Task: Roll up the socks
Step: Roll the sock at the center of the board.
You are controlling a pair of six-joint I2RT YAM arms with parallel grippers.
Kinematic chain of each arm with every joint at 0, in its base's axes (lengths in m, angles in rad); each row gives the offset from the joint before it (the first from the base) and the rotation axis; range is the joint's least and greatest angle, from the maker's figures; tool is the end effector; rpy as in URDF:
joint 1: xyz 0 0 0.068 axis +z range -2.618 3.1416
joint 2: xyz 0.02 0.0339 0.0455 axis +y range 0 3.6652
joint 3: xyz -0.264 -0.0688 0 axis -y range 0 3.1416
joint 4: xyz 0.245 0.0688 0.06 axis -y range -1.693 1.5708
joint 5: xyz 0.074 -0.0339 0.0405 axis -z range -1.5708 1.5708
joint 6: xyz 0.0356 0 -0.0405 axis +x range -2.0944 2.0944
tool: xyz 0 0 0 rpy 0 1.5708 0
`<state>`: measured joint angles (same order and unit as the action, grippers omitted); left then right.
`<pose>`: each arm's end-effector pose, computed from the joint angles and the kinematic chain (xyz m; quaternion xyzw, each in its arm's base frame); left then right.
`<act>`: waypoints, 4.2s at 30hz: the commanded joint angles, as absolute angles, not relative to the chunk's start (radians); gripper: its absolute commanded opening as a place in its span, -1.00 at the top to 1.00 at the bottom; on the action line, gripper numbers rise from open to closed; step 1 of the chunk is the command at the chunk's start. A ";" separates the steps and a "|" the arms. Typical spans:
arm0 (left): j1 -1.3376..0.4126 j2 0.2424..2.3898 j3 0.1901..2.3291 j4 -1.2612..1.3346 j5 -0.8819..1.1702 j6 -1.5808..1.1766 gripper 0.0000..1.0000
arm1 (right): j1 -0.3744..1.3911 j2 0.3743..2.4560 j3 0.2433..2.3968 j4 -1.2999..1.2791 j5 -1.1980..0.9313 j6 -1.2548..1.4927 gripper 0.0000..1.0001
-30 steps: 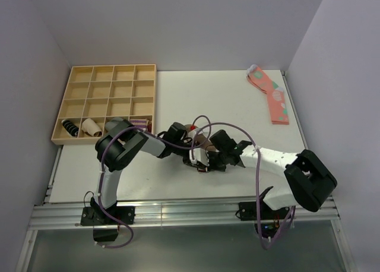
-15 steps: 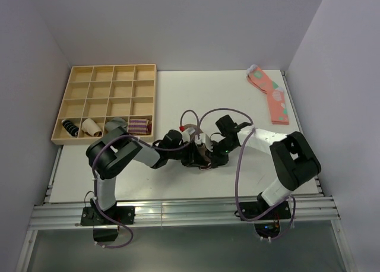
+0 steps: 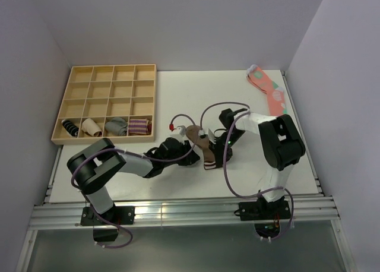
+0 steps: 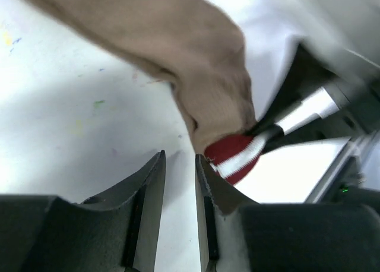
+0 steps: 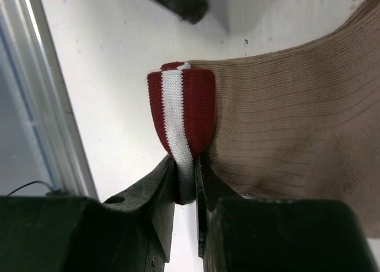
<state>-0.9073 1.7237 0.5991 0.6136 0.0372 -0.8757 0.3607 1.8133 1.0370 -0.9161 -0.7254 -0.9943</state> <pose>0.1934 -0.2495 0.1257 0.0230 0.8625 -0.4033 0.3050 0.2612 0.1238 0.1410 -0.5682 0.7406 0.3542 0.0563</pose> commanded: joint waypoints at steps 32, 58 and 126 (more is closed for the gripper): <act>-1.118 1.793 0.709 0.758 0.005 -0.259 0.05 | 0.250 2.175 1.321 -1.276 -0.733 -0.848 0.72; -1.112 1.888 0.776 0.801 0.097 -0.207 0.17 | 0.238 2.221 1.364 -1.301 -0.722 -0.830 0.72; -0.913 2.052 1.083 -0.159 0.543 -0.664 0.99 | 0.029 1.372 0.858 -0.868 -0.854 -1.078 -0.04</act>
<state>-0.9161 1.9827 1.0885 0.0734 0.5285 -0.7319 0.0292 1.4311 0.8810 -0.8291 -0.8146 -0.9096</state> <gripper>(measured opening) 0.145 0.511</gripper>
